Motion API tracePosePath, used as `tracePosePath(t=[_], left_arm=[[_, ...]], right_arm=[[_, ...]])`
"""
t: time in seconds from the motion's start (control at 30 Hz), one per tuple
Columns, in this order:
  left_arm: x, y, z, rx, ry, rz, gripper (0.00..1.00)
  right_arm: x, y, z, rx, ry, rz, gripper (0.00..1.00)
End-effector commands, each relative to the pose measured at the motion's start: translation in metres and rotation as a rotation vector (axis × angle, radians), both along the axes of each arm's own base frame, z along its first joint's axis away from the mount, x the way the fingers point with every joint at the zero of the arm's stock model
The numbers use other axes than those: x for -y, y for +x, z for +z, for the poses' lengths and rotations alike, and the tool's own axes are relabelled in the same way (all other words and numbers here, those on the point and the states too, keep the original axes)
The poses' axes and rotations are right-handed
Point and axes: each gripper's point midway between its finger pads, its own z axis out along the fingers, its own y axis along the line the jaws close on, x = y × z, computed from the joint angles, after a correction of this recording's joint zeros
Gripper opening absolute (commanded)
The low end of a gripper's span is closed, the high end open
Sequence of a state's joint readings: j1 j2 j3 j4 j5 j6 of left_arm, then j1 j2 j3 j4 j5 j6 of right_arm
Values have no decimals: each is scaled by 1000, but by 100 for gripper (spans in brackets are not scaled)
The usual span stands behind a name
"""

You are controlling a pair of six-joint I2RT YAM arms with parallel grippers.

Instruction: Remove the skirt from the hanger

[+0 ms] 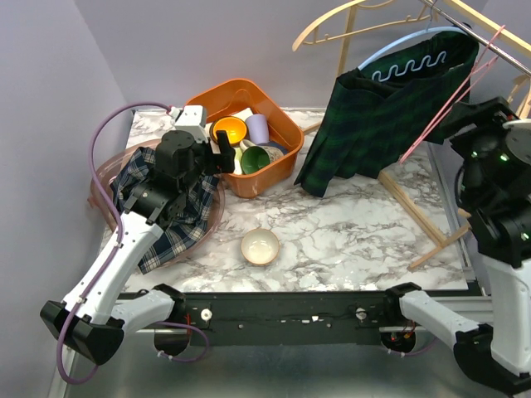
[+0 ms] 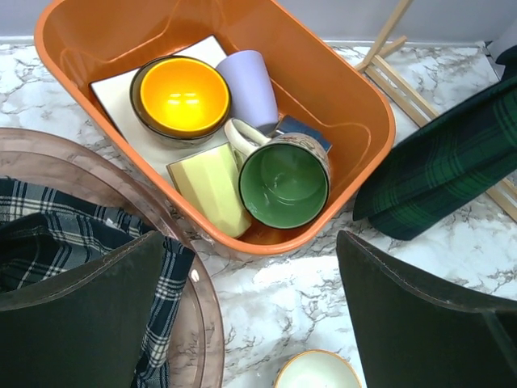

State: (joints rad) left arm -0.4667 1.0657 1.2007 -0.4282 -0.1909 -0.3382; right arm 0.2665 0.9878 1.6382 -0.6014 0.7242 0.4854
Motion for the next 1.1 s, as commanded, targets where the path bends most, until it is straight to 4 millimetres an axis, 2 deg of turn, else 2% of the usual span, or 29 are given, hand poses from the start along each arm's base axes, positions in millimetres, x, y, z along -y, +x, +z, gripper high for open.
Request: tracePosePath(t=[0.0,0.03,0.1,0.13,0.2,0.23,0.3,0.33,0.4,0.43,0.47,0.57,0.6,0.7,0.73,0.83,0.9,0.97,1.03,1.07], left_arm=[[12,-8,23,73,-2,-99,99],[15,-9,22,72,3,-123,99],[18,-12,21,79,2,-148,99],[20,-14,15,71,4,-165,99],[21,-15,14,84,6,-181,99],[22,-16,6,71,12,-186,99],[21,-18,5,83,10,-188,99],[21,-19,-3,72,14,-188,99],[20,-20,-5,79,15,-189,99],[19,-21,-12,67,20,-188,99],[19,-21,-14,67,20,-188,99],[21,-22,-21,62,18,-196,99],[21,-22,-21,63,17,-202,99],[23,-22,-22,63,13,-211,99],[24,-22,-22,64,9,-212,99],[29,-25,-19,67,-9,-241,98],[29,-26,-19,66,-16,-242,98],[30,-28,-19,69,-21,-247,98],[31,-29,-18,71,-32,-253,98],[32,-30,-16,75,-38,-257,98]], right_arm=[[-35,-43,9,-57,-91,300,73],[-48,-50,9,-73,-101,389,73],[-64,-59,21,-39,-114,491,73],[-81,-68,41,28,-123,595,72],[-96,-75,59,104,-94,679,71],[-107,-76,75,176,-84,734,69],[-116,-71,86,239,-22,770,66],[-118,-69,102,313,-18,774,64],[-121,-40,97,296,35,749,62],[-113,-25,95,278,60,680,61],[-115,-4,92,250,68,659,61],[-121,26,89,227,94,643,61],[-126,43,83,207,111,643,61],[-132,63,83,223,135,597,61],[-132,77,76,205,144,532,61],[-123,99,62,125,154,354,63],[-123,108,54,109,195,319,65],[-121,120,42,101,210,276,71],[-120,126,36,102,232,241,72],[-119,132,26,75,230,212,72]])
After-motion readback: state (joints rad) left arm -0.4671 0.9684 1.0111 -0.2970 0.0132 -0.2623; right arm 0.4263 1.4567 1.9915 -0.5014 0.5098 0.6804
